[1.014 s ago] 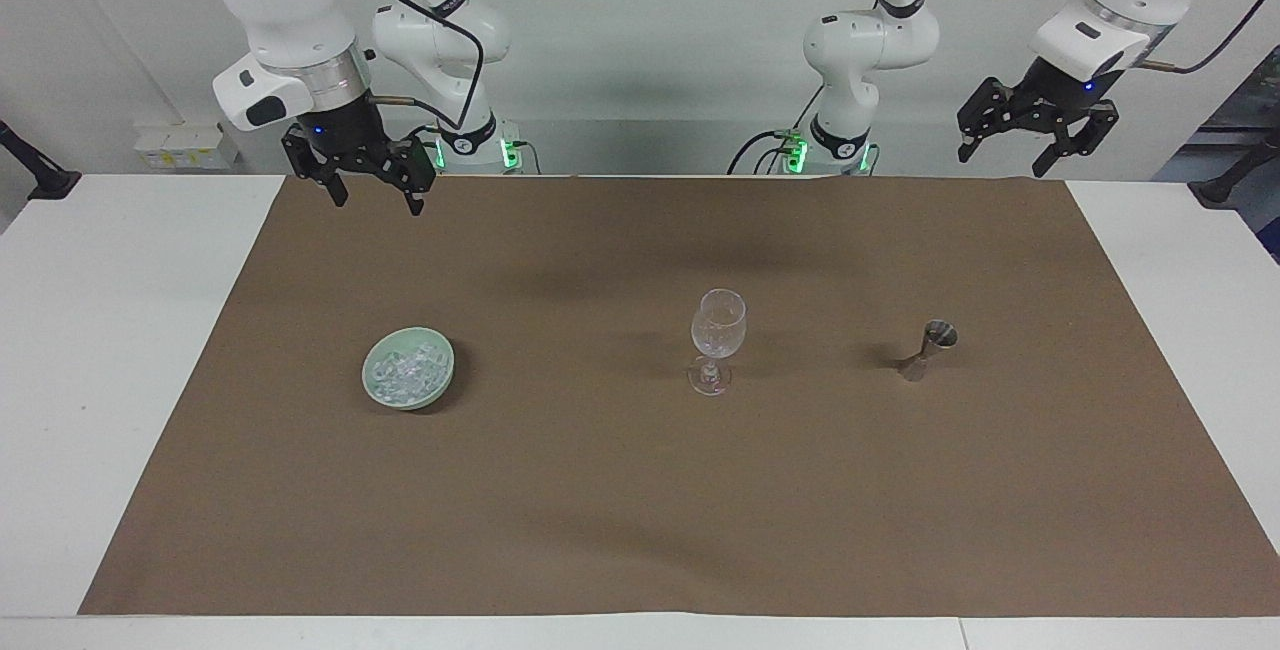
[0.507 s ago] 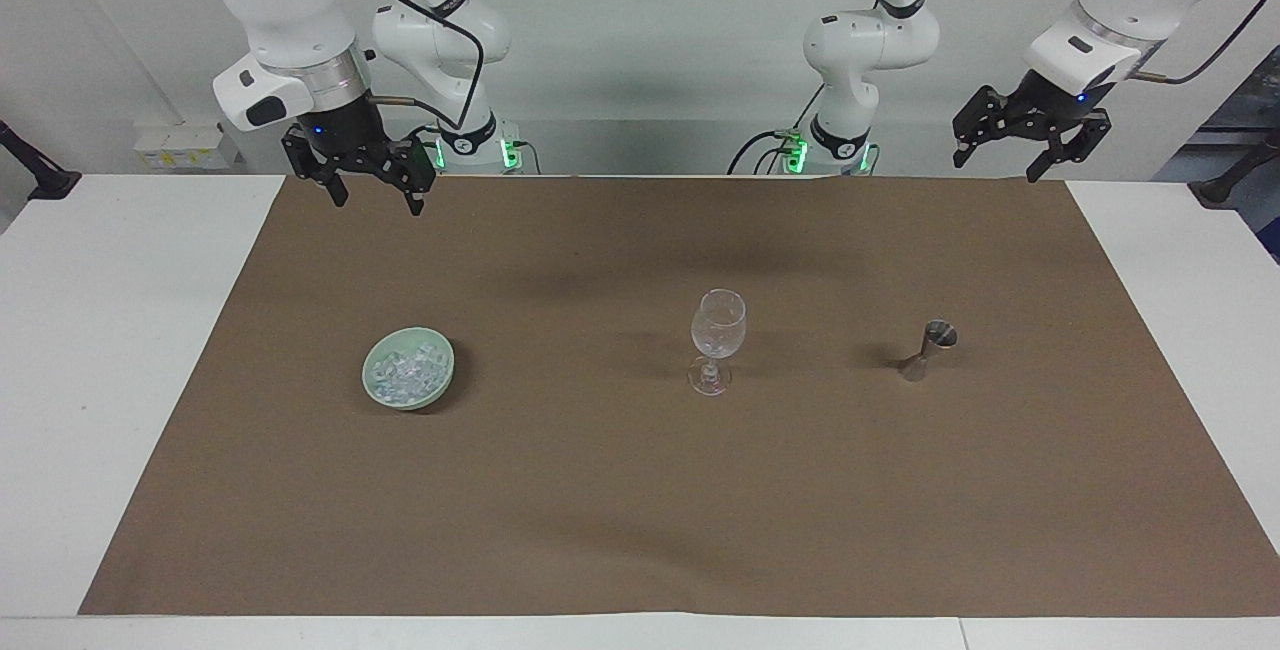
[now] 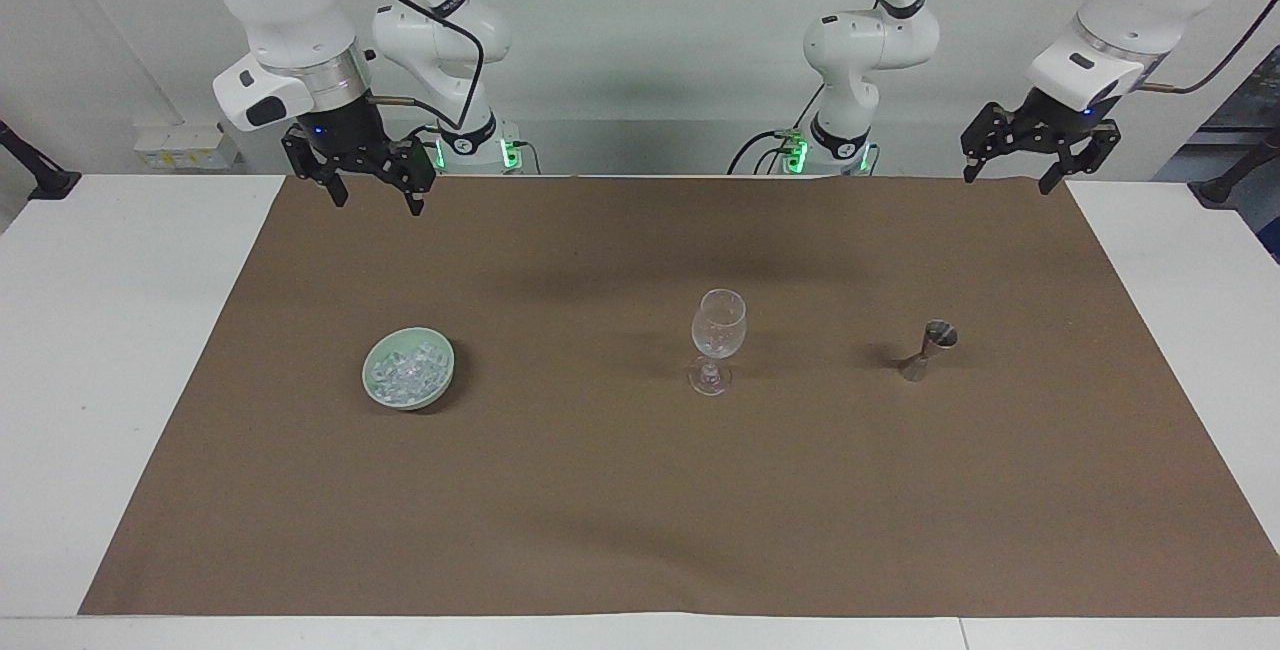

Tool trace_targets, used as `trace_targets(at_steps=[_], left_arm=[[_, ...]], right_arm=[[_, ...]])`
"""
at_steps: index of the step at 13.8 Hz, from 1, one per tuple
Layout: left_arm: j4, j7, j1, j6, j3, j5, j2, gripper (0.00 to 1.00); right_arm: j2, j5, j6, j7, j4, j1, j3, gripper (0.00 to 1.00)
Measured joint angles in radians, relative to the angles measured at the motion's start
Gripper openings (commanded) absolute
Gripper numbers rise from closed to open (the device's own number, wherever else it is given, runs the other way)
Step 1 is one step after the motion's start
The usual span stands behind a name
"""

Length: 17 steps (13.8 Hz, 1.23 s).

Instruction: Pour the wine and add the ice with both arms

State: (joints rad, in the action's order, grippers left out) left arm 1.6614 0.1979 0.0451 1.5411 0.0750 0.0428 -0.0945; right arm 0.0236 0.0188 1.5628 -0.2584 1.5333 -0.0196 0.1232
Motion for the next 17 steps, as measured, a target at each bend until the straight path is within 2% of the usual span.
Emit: trace_targets(at_steps=[5,12,15,17], left_arm=[[0.008,-0.103,0.041,0.017,-0.006,-0.002,0.083,1.00],[0.028,-0.139,0.121,0.059,-0.008,0.002,0.152,1.00],[0.046,-0.271,0.120,0.070,-0.003,0.010,0.156,1.00],[0.050,-0.368,0.121,0.070,-0.004,0.065,0.160,1.00]], right_arm=[[0.000,0.000,0.000,0.000,0.000,0.000,0.000,1.00],[0.000,0.000,0.000,0.000,0.000,0.000,0.000,1.00],[0.000,0.000,0.000,0.000,0.000,0.000,0.000,1.00],[0.000,0.000,0.000,0.000,0.000,0.000,0.000,1.00]])
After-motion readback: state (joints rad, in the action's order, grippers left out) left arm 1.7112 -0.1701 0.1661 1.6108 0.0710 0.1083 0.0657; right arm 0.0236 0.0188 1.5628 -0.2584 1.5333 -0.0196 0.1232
